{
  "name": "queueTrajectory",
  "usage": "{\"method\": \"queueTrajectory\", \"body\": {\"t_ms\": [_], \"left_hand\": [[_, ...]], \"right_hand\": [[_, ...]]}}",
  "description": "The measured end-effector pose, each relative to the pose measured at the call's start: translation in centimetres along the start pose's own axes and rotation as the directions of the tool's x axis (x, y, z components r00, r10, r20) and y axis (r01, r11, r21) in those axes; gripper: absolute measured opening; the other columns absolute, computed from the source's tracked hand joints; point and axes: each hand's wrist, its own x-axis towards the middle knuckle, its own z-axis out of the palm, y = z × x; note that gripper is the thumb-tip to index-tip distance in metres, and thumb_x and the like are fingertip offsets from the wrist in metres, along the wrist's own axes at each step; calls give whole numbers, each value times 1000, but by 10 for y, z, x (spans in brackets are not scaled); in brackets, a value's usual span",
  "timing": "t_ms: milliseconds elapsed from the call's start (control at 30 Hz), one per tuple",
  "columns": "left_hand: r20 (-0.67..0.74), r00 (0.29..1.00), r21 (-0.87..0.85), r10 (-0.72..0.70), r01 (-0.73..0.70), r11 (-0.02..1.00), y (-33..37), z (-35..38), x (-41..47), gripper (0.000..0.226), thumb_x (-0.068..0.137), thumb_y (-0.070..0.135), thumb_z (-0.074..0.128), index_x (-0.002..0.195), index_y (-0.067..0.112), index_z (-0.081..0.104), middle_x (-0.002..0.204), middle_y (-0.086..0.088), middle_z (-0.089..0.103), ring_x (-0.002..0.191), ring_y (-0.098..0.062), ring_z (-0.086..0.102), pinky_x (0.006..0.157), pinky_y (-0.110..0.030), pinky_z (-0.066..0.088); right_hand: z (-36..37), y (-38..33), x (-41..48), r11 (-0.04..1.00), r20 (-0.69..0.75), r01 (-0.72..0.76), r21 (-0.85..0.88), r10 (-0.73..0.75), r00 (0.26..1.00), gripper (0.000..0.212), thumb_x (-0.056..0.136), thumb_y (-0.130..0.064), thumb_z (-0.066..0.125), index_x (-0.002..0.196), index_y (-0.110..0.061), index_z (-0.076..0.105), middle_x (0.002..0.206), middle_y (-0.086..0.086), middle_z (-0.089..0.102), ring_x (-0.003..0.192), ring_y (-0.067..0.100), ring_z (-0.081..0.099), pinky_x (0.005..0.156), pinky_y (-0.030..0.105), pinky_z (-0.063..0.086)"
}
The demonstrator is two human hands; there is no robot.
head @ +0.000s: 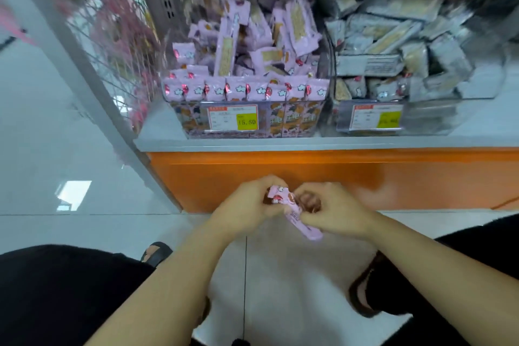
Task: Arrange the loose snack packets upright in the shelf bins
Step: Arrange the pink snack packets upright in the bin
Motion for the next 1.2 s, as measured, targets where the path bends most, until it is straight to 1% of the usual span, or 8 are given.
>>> {"method": "queueTrajectory", "body": {"t_ms": [233,367,533,633,800,967,1067,1200], "left_hand": [[-96,966,73,239,-232,970,75,-63,-41,29,80,22,75,97,37,57,90,19,64,82,3,57,75,-14,44],[-154,932,119,329,-313,942,103,-88,-53,35,80,24,74,105,40,56,105,24,63,98,3,57,85,-13,43],[-265,874,205,408,-362,909,123,-115,-53,48,85,18,69,113,50,47,113,33,53,100,17,53,82,-2,39],[-364,851,293,379,-282,914,120,-137,-36,41,89,21,65,123,40,50,113,20,57,93,7,59,74,-8,47],[-509,802,472,313,-44,881,112,-165,15,39,93,26,58,131,28,52,123,8,60,106,-12,60,89,-34,49],[-539,810,638,232,213,740,105,-173,57,52,93,45,52,139,26,35,127,-1,58,106,-25,60,85,-39,49],[-549,817,687,178,319,653,102,-169,70,61,92,51,50,139,22,27,116,-4,63,102,-27,61,90,-41,43],[-597,779,671,193,352,653,103,-167,75,56,89,45,54,134,22,30,87,2,63,82,-25,61,89,-38,40]], "right_hand": [[-63,-79,-22,974,100,119,190,-140,985,52,68,-53,76,114,-39,57,115,-9,67,109,3,61,97,28,47],[-86,-121,-27,968,107,195,157,-213,971,44,81,-26,71,118,-38,51,102,-22,61,93,-13,61,86,12,49],[-105,-144,-21,948,-71,286,140,-278,958,49,82,-18,71,125,-32,52,95,-4,54,72,14,63,68,23,54],[-113,-143,-9,940,-248,335,58,-312,917,44,83,-21,70,113,-47,49,94,-8,49,77,7,54,71,21,49],[-120,-141,15,888,-544,434,150,-293,787,29,83,-15,69,99,-34,54,88,-7,66,85,12,64,83,36,54],[-122,-143,39,861,-754,504,69,-286,592,38,83,-23,70,107,-40,45,76,-15,56,66,15,58,63,37,50],[-123,-144,57,825,-786,548,141,-243,568,39,86,-20,68,109,-41,46,70,-18,58,66,10,59,65,32,54],[-122,-141,71,831,-808,526,180,-179,561,34,85,-12,69,93,-34,44,58,-12,51,41,12,42,39,23,38]]}}
